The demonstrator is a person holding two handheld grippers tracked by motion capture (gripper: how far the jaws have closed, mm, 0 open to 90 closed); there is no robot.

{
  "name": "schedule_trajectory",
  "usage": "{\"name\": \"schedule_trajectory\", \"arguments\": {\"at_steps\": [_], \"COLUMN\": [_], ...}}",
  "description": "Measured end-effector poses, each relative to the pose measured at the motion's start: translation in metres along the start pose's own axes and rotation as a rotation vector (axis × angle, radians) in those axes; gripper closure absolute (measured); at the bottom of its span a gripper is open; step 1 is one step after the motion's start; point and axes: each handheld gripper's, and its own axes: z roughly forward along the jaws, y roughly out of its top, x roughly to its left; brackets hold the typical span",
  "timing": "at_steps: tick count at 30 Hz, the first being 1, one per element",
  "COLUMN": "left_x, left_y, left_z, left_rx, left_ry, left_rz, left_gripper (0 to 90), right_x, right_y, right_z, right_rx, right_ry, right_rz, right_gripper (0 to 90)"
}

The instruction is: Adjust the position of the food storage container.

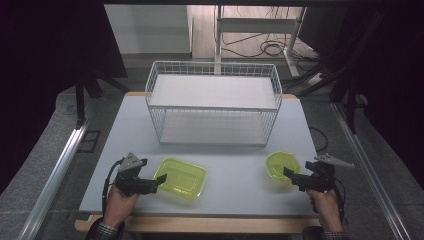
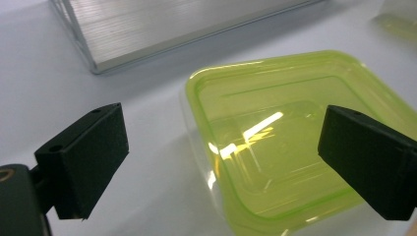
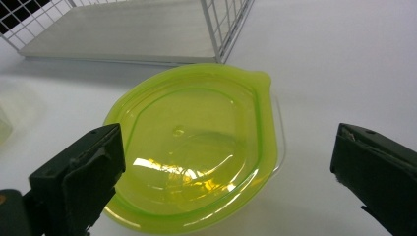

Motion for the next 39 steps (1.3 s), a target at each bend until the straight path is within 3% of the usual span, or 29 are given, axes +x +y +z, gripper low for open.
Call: {"name": "schedule_trajectory", "arguments": {"at_steps": [5, 9, 14, 21, 25, 29, 30, 31, 32, 33, 34, 35, 36, 39], "left_x": [-0.001, 0.001, 0.003, 0.003, 0.003, 0.003, 0.004, 0.004, 0.004, 0.004, 0.004, 0.004, 0.004, 0.004], "left_y": [-0.001, -0.003, -0.005, -0.004, -0.004, -0.004, -0.004, -0.004, -0.004, -0.004, -0.004, -0.004, -0.004, -0.004], "left_z": [0.001, 0.001, 0.001, 0.001, 0.002, 0.002, 0.002, 0.002, 0.002, 0.002, 0.002, 0.002, 0.002, 0.001], "left_rx": [-0.006, -0.031, -0.042, -0.037, -0.03, -0.025, -0.022, -0.022, -0.025, -0.025, -0.025, -0.029, -0.03, -0.033], "left_ry": [0.024, 0.039, 0.039, 0.046, 0.048, 0.053, 0.055, 0.055, 0.057, 0.057, 0.059, 0.06, 0.063, 0.066], "left_rz": [0.021, 0.039, 0.034, 0.038, 0.035, 0.033, 0.036, 0.036, 0.035, 0.035, 0.037, 0.033, 0.033, 0.03], "left_gripper": [4.8, 4.7, 4.8, 5.1, 5.2, 5.4, 5.4, 5.4, 5.4, 5.3, 5.3, 5.3, 5.2, 5.1], "right_x": [-0.001, 0.002, 0.003, 0.005, 0.007, 0.012, 0.018, 0.018, 0.026, 0.026, 0.035, 0.035, 0.045, 0.058], "right_y": [0.0, -0.001, -0.001, 0.0, 0.002, 0.007, 0.011, 0.011, 0.015, 0.015, 0.019, 0.019, 0.021, 0.022], "right_z": [0.002, 0.005, 0.006, 0.005, 0.003, -0.001, -0.004, -0.004, -0.008, -0.008, -0.01, -0.01, -0.008, -0.001], "right_rx": [-0.002, 0.032, 0.048, 0.043, 0.053, 0.044, 0.038, 0.038, 0.02, 0.02, 0.017, 0.017, 0.027, 0.046], "right_ry": [-0.028, -0.076, -0.051, -0.048, -0.059, -0.075, -0.086, -0.086, -0.076, -0.076, -0.041, -0.041, -0.005, 0.048], "right_rz": [0.007, -0.017, -0.025, -0.019, -0.029, -0.047, -0.068, -0.068, -0.1, -0.1, -0.137, -0.137, -0.18, -0.215], "right_gripper": [0.0, 0.0, 0.0, 0.0, 4.4, 15.0, 25.6, 25.6, 39.8, 39.8, 52.2, 52.2, 63.8, 77.6]}}
